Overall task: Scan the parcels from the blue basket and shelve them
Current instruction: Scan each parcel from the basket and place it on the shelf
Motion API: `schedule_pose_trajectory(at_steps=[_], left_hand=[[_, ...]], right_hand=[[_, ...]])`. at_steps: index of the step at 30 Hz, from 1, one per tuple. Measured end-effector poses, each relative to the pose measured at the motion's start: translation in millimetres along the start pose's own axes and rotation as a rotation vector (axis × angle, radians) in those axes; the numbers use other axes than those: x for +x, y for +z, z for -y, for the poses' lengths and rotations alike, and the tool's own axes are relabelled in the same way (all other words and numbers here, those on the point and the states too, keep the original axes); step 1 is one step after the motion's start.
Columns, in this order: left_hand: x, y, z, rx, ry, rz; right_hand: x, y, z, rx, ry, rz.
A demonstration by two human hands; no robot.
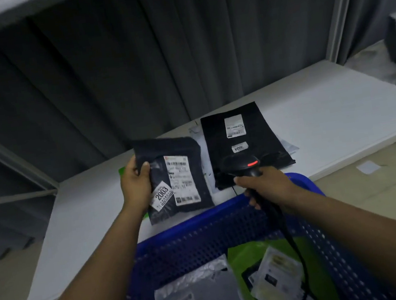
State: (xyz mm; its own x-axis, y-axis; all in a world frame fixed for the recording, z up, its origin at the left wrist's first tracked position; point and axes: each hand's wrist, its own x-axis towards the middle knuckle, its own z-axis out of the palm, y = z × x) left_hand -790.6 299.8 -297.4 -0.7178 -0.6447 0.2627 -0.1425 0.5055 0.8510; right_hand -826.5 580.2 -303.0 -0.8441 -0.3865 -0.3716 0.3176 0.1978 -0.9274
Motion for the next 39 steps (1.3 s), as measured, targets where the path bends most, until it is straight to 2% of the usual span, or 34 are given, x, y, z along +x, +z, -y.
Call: schedule_pose_trajectory(at_steps=[3, 7, 11, 13, 15, 18, 20, 25, 29, 32, 33, 37, 39], left_hand=[[34, 22, 24, 0.046, -0.12, -0.068], [59, 42, 66, 0.237, -0.221, -0.076], [72, 50, 89, 0.304, -0.277, -0.115], [79, 52, 103, 0.333, -0.311, -0.081], [85, 53, 118, 0.391, -0.322, 0.039], [85, 51, 131, 0.642, -0.232, 0.285], [75, 52, 126, 0.715, -0.177, 0.378], [16, 68, 80, 0.536, 0.062, 0.448], [-73, 84, 55, 0.365, 0.235, 0.457], [-148, 103, 66, 0.317, 0.342, 0.486], [-171, 111, 76, 0.307, 0.317, 0.516], [-243, 143, 127, 0.353, -0.102, 0.794], [-267, 158, 151, 0.411, -0.208, 0.881]], right_hand=[[17, 3, -8, 0.008, 0.042, 0.018], [29, 5, -14, -0.006, 0.071, 0.023], [29, 5, -19, -0.018, 0.105, -0.009], [27, 6, -20, -0.051, 0.11, -0.006], [25, 8, -19, -0.084, 0.112, -0.006], [24, 8, -17, -0.137, 0.101, 0.003], [19, 5, -13, -0.187, 0.083, 0.002], [0, -4, -16, -0.244, 0.069, -0.051], [-25, -13, -37, -0.267, 0.085, -0.131], [-46, -22, -64, -0.32, 0.126, -0.17], [-52, -25, -74, -0.324, 0.147, -0.18], [-70, -41, -113, -0.308, 0.227, -0.19], [-74, -51, -127, -0.315, 0.268, -0.183]])
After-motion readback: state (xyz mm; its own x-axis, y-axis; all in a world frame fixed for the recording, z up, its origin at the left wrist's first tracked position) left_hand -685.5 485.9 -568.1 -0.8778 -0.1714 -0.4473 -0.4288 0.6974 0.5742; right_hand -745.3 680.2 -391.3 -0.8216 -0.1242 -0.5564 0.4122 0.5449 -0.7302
